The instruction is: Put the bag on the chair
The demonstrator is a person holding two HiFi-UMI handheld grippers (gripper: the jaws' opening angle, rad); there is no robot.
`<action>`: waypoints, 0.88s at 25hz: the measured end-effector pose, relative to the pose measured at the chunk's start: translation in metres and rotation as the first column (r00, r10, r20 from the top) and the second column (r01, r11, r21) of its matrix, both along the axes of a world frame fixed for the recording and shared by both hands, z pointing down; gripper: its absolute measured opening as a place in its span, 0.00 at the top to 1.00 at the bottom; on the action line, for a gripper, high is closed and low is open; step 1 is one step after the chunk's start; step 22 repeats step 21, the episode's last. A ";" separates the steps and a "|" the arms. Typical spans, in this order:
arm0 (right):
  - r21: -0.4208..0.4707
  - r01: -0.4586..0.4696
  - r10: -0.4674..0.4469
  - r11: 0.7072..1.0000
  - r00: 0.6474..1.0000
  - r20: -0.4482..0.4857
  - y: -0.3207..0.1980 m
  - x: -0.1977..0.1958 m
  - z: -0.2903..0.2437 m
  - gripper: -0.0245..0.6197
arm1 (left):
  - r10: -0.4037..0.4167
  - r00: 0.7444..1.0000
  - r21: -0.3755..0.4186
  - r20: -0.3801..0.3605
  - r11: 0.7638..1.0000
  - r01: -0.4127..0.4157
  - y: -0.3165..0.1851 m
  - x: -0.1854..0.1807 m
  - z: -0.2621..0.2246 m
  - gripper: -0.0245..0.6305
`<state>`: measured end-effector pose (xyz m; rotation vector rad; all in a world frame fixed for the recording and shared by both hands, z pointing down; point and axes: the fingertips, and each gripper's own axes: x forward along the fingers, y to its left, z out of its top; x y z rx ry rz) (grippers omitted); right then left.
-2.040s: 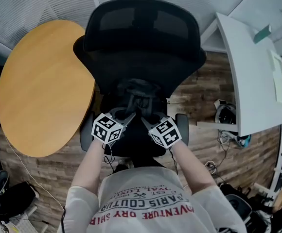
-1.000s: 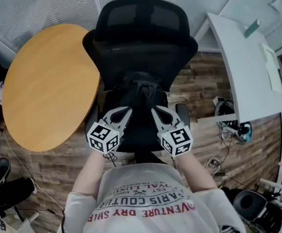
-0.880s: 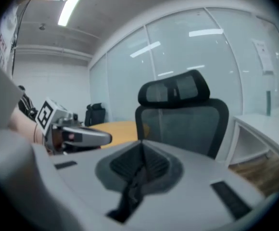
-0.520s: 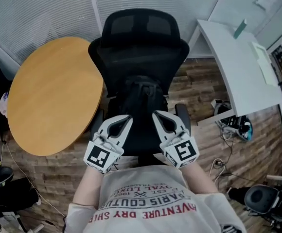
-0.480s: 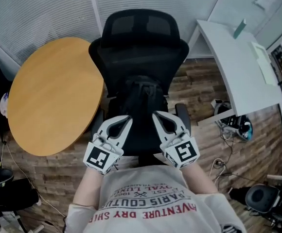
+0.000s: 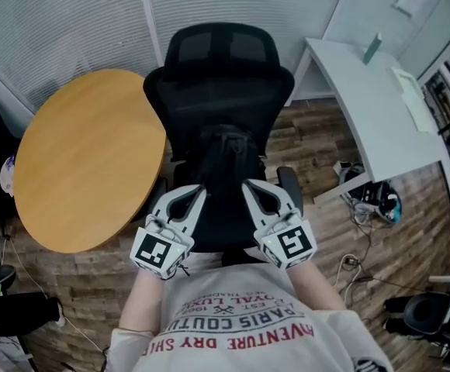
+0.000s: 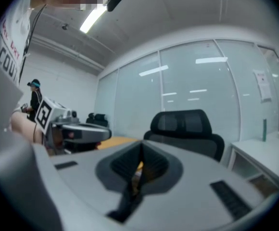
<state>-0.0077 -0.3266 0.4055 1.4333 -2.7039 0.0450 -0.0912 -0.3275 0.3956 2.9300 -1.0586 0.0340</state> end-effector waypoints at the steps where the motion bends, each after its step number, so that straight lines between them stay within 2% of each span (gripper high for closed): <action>1: 0.003 -0.001 0.001 1.000 1.000 -0.001 0.000 0.000 -0.001 0.92 | 0.002 1.000 0.001 -0.003 1.000 -0.002 0.000 0.000 -0.001 0.91; 6: 0.011 -0.006 0.006 1.000 1.000 -0.005 -0.003 -0.002 -0.005 0.92 | 0.013 0.999 -0.020 -0.033 1.000 -0.014 -0.004 0.001 0.000 0.91; 12: -0.002 -0.012 0.012 1.000 1.000 0.000 -0.006 0.000 -0.002 0.92 | 0.003 1.000 -0.037 -0.031 0.999 -0.004 -0.008 -0.001 0.003 0.91; 17: -0.031 -0.017 0.018 0.999 0.999 0.045 -0.011 0.003 -0.003 0.92 | -0.005 0.999 -0.049 -0.043 0.999 0.003 -0.012 -0.003 0.002 0.91; 22: -0.023 -0.020 0.021 1.000 0.999 0.037 -0.019 0.006 -0.005 0.92 | -0.011 0.999 -0.051 -0.037 0.999 0.009 -0.021 -0.001 0.002 0.91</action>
